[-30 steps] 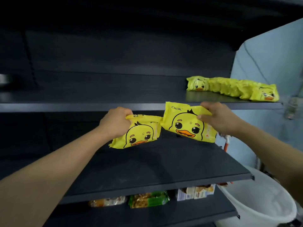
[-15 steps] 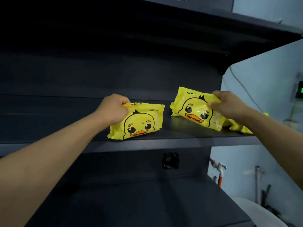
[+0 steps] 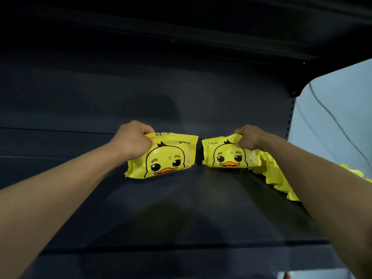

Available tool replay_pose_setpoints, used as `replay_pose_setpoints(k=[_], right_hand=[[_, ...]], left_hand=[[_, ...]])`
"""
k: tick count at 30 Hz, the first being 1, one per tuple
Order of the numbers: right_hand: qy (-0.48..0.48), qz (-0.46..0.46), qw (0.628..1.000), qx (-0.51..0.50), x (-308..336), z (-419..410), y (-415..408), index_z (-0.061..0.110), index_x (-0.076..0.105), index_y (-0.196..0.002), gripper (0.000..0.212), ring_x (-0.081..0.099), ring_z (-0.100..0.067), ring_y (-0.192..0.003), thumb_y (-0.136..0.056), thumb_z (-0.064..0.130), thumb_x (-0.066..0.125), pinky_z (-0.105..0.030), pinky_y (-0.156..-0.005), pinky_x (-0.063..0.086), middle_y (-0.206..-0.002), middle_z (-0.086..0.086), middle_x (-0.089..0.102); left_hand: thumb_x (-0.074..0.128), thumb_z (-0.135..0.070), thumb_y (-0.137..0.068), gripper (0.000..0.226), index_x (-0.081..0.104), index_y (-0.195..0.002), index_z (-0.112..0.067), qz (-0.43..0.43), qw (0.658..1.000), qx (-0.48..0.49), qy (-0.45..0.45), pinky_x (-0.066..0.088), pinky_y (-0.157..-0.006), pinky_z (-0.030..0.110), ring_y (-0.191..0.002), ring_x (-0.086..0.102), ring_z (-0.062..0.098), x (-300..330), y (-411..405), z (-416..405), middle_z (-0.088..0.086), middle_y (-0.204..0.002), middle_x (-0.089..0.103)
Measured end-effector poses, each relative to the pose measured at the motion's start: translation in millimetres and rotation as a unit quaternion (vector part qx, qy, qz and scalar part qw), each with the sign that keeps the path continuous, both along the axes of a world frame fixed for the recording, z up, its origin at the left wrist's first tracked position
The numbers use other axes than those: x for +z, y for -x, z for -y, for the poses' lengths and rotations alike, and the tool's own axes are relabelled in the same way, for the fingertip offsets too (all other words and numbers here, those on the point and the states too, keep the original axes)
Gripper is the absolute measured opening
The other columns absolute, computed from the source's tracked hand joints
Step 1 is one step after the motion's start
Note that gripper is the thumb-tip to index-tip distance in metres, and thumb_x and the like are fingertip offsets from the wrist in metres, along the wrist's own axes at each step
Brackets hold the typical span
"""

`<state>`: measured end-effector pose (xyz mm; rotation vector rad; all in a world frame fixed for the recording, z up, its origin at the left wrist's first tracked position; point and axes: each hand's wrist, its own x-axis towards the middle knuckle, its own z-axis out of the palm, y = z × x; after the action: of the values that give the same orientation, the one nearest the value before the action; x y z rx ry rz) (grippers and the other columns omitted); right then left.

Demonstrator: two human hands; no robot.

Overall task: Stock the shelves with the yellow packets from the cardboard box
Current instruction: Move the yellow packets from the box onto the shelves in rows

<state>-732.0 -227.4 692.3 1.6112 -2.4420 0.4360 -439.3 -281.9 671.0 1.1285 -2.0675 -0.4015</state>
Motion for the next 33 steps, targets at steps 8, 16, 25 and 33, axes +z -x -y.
replay_pose_setpoints(k=[8,16,25,33], right_hand=[[-0.034,-0.013,0.999,-0.038,-30,52,29,0.014,0.039,-0.141,0.05,0.036,-0.028,-0.134,-0.093,0.011,0.05,-0.043,-0.112,0.03,-0.146,-0.009,0.039],[0.018,-0.072,0.99,-0.117,-17,52,32,0.012,0.032,-0.137,0.061,0.042,-0.033,-0.126,-0.084,0.017,0.063,-0.044,-0.101,0.039,-0.135,-0.016,0.042],[-0.012,-0.135,0.989,-0.062,37,2,60,0.005,0.038,-0.132,0.046,0.048,-0.038,-0.118,-0.088,0.015,0.051,-0.033,-0.085,0.044,-0.132,-0.018,0.047],[-0.069,-0.173,0.981,-0.059,39,-23,82,0.009,0.047,-0.128,0.048,0.054,-0.03,-0.108,-0.085,0.027,0.057,-0.035,-0.087,0.05,-0.124,-0.01,0.054]], left_hand=[[0.056,-0.007,-0.09,0.025,0.063,-0.073,-0.024,0.003,0.999,-0.033,-0.026,0.041,-0.061,0.021,-0.077,0.059,0.012,-3,20,27,-0.004,-0.08,0.065],[0.058,-0.008,-0.09,0.02,0.066,-0.078,-0.021,-0.005,0.996,-0.064,-0.063,0.049,-0.076,0.03,-0.085,0.064,0.019,0,43,33,0.004,-0.087,0.07],[0.059,-0.003,-0.088,0.015,0.07,-0.093,-0.011,-0.008,0.989,-0.126,-0.083,0.048,-0.075,0.025,-0.088,0.063,0.019,1,146,27,0.008,-0.095,0.069],[0.05,-0.006,-0.088,0.033,0.064,-0.116,-0.016,0.084,0.993,-0.082,0.012,0.046,-0.087,0.032,-0.11,0.057,0.027,-20,217,36,0.006,-0.118,0.064]])
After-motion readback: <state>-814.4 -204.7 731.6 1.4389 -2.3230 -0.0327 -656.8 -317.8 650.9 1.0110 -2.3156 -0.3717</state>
